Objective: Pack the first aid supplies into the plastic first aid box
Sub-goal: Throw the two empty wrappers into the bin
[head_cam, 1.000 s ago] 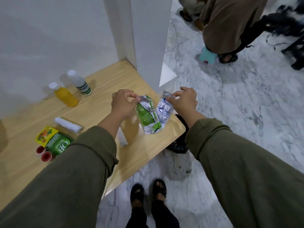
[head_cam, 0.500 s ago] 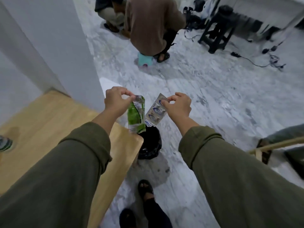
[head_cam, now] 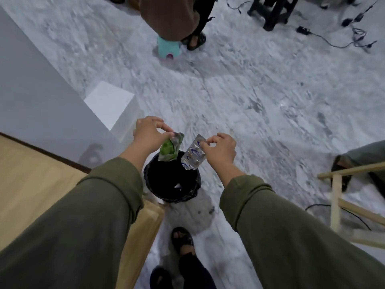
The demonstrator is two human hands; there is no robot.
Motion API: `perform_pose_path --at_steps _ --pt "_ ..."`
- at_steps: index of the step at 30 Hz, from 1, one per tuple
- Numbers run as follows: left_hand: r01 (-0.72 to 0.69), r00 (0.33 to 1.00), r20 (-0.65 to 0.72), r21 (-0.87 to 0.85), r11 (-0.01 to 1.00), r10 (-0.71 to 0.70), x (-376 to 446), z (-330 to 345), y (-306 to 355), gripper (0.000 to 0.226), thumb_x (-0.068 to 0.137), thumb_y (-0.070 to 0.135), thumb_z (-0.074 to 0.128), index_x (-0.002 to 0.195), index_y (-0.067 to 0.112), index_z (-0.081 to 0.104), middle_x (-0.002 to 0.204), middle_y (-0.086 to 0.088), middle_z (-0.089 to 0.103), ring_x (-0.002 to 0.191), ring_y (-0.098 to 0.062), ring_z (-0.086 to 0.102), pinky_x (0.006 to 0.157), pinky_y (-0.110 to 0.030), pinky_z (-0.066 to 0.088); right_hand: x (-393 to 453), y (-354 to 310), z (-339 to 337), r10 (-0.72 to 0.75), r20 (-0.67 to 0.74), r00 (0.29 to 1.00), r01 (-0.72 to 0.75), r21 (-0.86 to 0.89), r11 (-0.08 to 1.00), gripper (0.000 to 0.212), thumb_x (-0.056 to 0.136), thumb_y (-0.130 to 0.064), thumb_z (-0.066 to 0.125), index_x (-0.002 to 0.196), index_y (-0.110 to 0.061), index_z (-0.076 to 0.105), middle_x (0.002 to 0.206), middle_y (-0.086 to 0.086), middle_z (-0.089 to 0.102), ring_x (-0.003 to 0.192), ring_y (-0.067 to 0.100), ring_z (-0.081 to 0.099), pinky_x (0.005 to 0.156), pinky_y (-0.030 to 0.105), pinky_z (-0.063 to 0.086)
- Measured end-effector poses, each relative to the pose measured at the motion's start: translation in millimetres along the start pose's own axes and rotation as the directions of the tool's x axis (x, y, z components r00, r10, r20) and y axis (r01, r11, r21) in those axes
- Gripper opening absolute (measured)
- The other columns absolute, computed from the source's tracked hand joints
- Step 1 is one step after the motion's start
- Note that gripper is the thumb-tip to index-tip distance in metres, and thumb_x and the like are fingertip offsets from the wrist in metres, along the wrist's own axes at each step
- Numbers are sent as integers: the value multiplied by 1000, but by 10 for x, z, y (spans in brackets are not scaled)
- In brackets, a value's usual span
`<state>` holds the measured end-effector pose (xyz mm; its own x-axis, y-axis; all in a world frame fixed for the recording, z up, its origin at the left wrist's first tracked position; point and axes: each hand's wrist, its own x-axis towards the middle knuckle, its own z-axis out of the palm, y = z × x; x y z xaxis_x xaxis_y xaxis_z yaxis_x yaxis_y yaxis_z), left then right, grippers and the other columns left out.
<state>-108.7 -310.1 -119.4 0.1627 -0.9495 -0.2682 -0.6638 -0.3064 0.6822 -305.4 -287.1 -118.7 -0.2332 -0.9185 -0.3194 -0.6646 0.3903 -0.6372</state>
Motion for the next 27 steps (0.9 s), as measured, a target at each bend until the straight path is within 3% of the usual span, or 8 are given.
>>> perform_pose_path --at_steps 4,7,10,14,17,21,27 --pt "30 999 30 102 994 -33 153 201 -151 5 74 38 76 75 35 72 125 8 58 128 -20 36 105 -41 35 147 157 272 26 30 999 -26 -5 1000 15 84 -32 67 83 -17 71 135 3 47 134 23 33 104 43 31" --pt "60 989 118 258 964 -93 234 303 -225 15 77 40 73 90 33 72 133 5 54 132 -23 34 101 -35 34 224 238 430 59 152 987 -59 -7 998 18 83 -36 68 92 -21 70 141 3 41 138 23 25 107 45 31" --pt "45 963 230 363 931 -137 270 382 -315 38 79 44 69 113 27 66 139 -3 51 134 -27 37 106 -34 28 274 302 576 62 310 949 -57 -26 998 44 81 -43 68 120 -26 60 152 4 26 144 26 16 113 50 25" --pt "59 960 246 299 952 -137 289 401 -478 74 76 44 72 140 27 40 148 -7 40 138 -30 34 112 -41 29 326 284 658 19 340 940 -15 -13 1000 62 82 -48 65 137 -30 44 156 4 21 145 24 15 116 51 21" --pt "44 967 232 266 963 -108 252 302 -472 90 73 41 76 146 30 26 153 -6 32 140 -28 30 112 -44 32 357 174 584 -23 343 939 32 -21 999 68 82 -50 64 141 -31 36 157 3 21 146 23 15 116 52 21" --pt "28 976 203 240 970 -78 96 37 -343 102 70 37 79 149 31 15 156 -5 26 143 -27 26 113 -44 30 318 -88 392 -83 334 939 106 -52 993 73 81 -48 66 143 -30 33 157 3 21 146 23 15 116 50 22" --pt "37 995 79 240 970 -57 -282 -632 5 103 70 40 79 150 29 14 157 -4 23 144 -27 22 114 -47 28 9 -676 17 -204 309 929 224 -30 974 71 83 -45 65 143 -29 33 157 4 20 146 24 15 116 51 20"
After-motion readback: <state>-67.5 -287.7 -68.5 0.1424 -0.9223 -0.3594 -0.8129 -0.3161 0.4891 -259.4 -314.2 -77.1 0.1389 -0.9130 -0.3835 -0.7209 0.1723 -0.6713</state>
